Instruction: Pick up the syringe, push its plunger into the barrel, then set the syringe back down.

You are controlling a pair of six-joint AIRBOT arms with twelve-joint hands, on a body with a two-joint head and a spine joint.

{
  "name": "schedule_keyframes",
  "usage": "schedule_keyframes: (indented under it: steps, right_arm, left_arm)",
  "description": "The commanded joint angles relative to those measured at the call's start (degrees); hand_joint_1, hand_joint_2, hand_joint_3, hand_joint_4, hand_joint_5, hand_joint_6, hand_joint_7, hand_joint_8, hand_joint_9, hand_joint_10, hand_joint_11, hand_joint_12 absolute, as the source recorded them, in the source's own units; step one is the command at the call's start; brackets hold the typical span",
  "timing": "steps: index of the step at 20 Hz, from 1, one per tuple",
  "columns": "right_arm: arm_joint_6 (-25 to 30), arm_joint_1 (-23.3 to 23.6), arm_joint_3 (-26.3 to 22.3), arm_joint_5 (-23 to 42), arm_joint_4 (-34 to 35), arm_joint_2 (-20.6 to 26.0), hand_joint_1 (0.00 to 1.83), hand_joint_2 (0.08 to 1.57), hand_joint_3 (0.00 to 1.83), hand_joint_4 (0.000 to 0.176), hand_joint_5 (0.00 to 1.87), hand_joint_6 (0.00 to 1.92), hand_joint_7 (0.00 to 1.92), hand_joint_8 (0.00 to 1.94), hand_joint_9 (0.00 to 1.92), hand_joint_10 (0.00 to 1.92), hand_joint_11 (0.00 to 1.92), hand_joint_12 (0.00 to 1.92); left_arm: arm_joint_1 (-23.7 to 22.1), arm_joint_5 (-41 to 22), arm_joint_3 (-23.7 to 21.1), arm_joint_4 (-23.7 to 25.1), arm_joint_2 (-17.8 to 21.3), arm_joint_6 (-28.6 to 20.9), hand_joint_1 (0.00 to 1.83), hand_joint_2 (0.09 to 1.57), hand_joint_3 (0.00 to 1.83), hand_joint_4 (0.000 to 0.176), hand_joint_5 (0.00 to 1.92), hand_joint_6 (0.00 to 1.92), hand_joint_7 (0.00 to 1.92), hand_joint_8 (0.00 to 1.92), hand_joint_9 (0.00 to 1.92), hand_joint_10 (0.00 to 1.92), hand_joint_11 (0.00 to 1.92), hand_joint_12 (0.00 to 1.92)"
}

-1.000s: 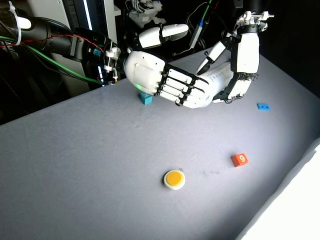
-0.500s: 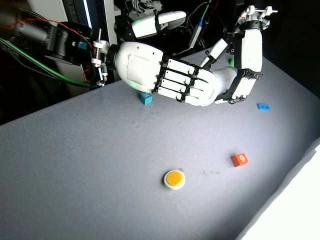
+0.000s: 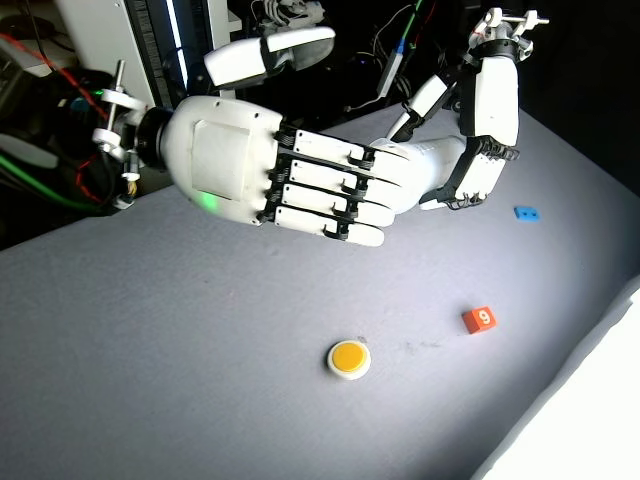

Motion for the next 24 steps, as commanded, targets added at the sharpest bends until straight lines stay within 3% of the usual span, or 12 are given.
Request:
schedule_keyframes:
  steps: [1, 3, 9, 12, 14, 18, 19, 20, 21, 22, 23, 24]
  right_arm:
    - [0.43, -0.57, 0.79, 6.03, -2.28, 0.63, 0.0, 1.03, 0.0, 0.0, 0.02, 0.0, 0.0, 0.0, 0.0, 0.0, 0.0, 0.0]
    - [0.86, -2.87, 3.02, 5.9, -5.92, 0.96, 0.0, 1.03, 0.0, 0.0, 0.02, 0.0, 0.0, 0.0, 0.0, 0.0, 0.0, 0.0]
    - [4.07, -2.59, 5.32, 2.37, -7.1, 0.96, 0.0, 1.04, 0.0, 0.0, 0.01, 0.0, 0.0, 0.0, 0.0, 0.0, 0.0, 0.0]
    - [9.7, -2.6, 6.46, 1.75, -12.58, 0.98, 0.0, 1.05, 0.01, 0.0, 0.04, 0.01, 0.01, 0.0, 0.0, 0.0, 0.0, 0.0]
    - [11.14, -2.51, 6.8, 1.8, -14.39, 1.0, 0.0, 1.05, 0.01, 0.0, 0.05, 0.01, 0.02, 0.01, 0.0, 0.0, 0.0, 0.0]
    - [10.54, -2.33, 7.12, 2.22, -18.62, 0.98, 0.0, 1.06, 0.01, 0.0, 0.03, 0.0, 0.01, 0.0, 0.0, 0.0, 0.0, 0.0]
    - [10.36, -2.33, 7.1, 2.22, -19.29, 0.94, 0.0, 1.05, 0.0, 0.0, 0.04, 0.0, 0.01, 0.0, 0.0, 0.0, 0.0, 0.0]
    - [10.21, -2.32, 7.09, 2.22, -19.49, 0.86, 0.0, 1.05, 0.0, 0.0, 0.05, 0.01, 0.02, 0.01, 0.0, 0.0, 0.0, 0.0]
    - [10.11, -2.32, 7.09, 2.18, -19.5, 0.84, 0.0, 1.05, 0.0, 0.0, 0.05, 0.01, 0.02, 0.01, 0.0, 0.0, 0.0, 0.0]
    - [9.99, -2.35, 7.08, 2.08, -19.49, 0.82, 0.0, 1.05, 0.0, 0.0, 0.05, 0.01, 0.02, 0.01, 0.0, 0.0, 0.0, 0.0]
    - [9.52, -2.39, 7.06, 1.67, -19.22, 0.76, 0.0, 1.05, 0.0, 0.0, 0.05, 0.01, 0.02, 0.01, 0.0, 0.0, 0.0, 0.0]
    - [9.18, -2.38, 7.0, 0.89, -18.53, 0.63, 0.0, 1.05, 0.0, 0.0, 0.05, 0.01, 0.02, 0.01, 0.0, 0.0, 0.0, 0.0]
  left_arm:
    - [-0.12, -4.04, 0.01, 1.13, -0.14, -0.43, 1.35, 1.18, 0.0, 0.0, 0.79, 1.26, 0.86, 1.1, 0.76, 1.45, 0.52, 1.56]
    - [1.68, -3.45, 0.29, 2.87, -0.98, -0.42, 1.34, 1.2, 0.0, 0.0, 0.78, 1.28, 0.83, 1.15, 0.72, 1.5, 0.51, 1.59]
    - [8.59, -3.52, 2.44, 9.91, -4.84, -0.38, 1.34, 1.2, 0.0, 0.0, 0.78, 1.24, 0.83, 1.17, 0.72, 1.52, 0.52, 1.64]
    - [11.58, -4.26, 3.95, 12.69, -6.82, -0.38, 1.35, 1.19, 0.0, 0.0, 0.8, 1.24, 0.85, 1.12, 0.74, 1.49, 0.52, 1.62]
    - [12.91, -4.18, 5.12, 13.85, -8.27, -0.38, 1.33, 1.22, 0.0, 0.0, 0.73, 1.34, 0.78, 1.2, 0.7, 1.56, 0.49, 1.69]
    - [15.01, -3.02, 7.93, 13.91, -11.02, -0.4, 1.35, 1.18, 0.0, 0.0, 0.8, 1.27, 0.86, 1.07, 0.76, 1.46, 0.52, 1.65]
    - [15.51, -2.57, 8.62, 13.91, -11.52, -0.41, 1.34, 1.21, 0.01, 0.0, 0.76, 1.24, 0.79, 1.29, 0.71, 1.53, 0.44, 1.65]
    - [15.89, -2.53, 9.14, 13.91, -11.85, -0.41, 1.12, 1.25, 0.01, 0.0, 0.47, 0.88, 0.54, 0.96, 0.44, 1.2, 0.21, 1.6]
    - [16.08, -2.52, 9.5, 13.92, -12.07, -0.41, 0.83, 1.22, 0.0, 0.0, 0.15, 0.35, 0.25, 0.39, 0.17, 0.61, 0.04, 1.16]
    - [16.28, -2.45, 9.9, 13.97, -12.32, -0.41, 0.73, 0.95, 0.0, 0.0, 0.03, 0.07, 0.05, 0.08, 0.03, 0.12, 0.01, 0.39]
    - [16.42, -2.45, 10.14, 13.98, -12.38, -0.41, 0.66, 0.75, 0.0, 0.0, 0.01, 0.01, 0.01, 0.01, 0.01, 0.02, 0.0, 0.08]
    - [16.61, -2.45, 10.29, 13.98, -12.37, -0.41, 0.61, 0.72, 0.0, 0.0, 0.0, 0.0, 0.0, 0.0, 0.0, 0.0, 0.0, 0.01]
